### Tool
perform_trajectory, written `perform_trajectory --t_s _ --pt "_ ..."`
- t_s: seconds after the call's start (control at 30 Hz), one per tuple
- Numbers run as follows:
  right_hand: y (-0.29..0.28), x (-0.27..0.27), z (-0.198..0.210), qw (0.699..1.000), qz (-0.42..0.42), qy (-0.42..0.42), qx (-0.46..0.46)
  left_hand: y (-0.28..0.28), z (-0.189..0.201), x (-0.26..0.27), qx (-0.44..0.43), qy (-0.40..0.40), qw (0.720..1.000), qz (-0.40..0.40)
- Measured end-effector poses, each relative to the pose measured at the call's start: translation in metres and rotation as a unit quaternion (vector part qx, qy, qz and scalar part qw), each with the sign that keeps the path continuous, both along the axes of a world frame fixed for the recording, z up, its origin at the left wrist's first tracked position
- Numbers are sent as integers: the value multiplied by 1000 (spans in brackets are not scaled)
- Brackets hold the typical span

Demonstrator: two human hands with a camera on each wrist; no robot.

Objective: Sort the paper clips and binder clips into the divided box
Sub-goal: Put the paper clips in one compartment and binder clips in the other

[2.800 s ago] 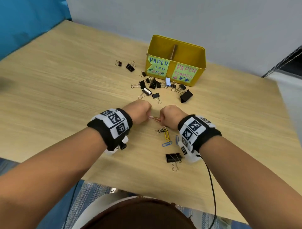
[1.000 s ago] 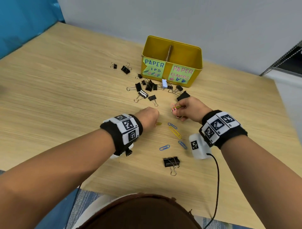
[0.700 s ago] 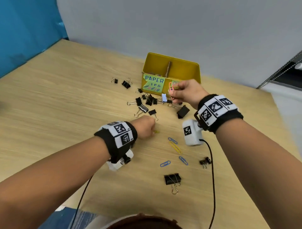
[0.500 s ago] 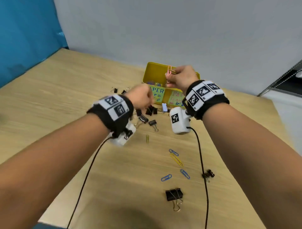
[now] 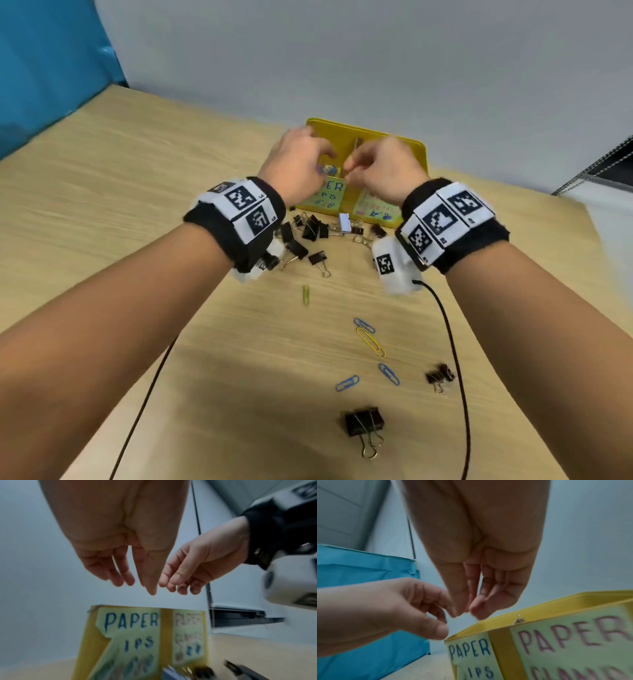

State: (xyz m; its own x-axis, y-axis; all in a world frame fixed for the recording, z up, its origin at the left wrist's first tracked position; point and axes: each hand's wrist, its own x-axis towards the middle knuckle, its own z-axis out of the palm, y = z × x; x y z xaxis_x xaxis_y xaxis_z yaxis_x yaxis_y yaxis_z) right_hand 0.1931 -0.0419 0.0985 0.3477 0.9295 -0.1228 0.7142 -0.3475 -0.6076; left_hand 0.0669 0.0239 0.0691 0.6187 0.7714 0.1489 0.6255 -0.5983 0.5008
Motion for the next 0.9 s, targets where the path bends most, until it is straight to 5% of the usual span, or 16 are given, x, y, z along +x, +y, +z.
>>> perform_trajectory --t_s 0.13,0.23,0.4,0.67,0.9 --pt "-69 -4 -16 954 166 -15 -248 -52 -30 -33 -116 123 965 -200" --pt "-102 -10 -44 915 169 -62 -360 -69 -54 -41 -134 232 938 -221" --pt "-128 -26 -75 924 155 -160 -311 -78 -61 -45 -110 235 951 -167" --pt "-139 -34 -82 956 106 -123 -245 -105 -59 -51 -114 269 940 -177" --pt "-162 -22 -68 957 106 -91 -254 -162 -65 -50 -296 180 911 -222"
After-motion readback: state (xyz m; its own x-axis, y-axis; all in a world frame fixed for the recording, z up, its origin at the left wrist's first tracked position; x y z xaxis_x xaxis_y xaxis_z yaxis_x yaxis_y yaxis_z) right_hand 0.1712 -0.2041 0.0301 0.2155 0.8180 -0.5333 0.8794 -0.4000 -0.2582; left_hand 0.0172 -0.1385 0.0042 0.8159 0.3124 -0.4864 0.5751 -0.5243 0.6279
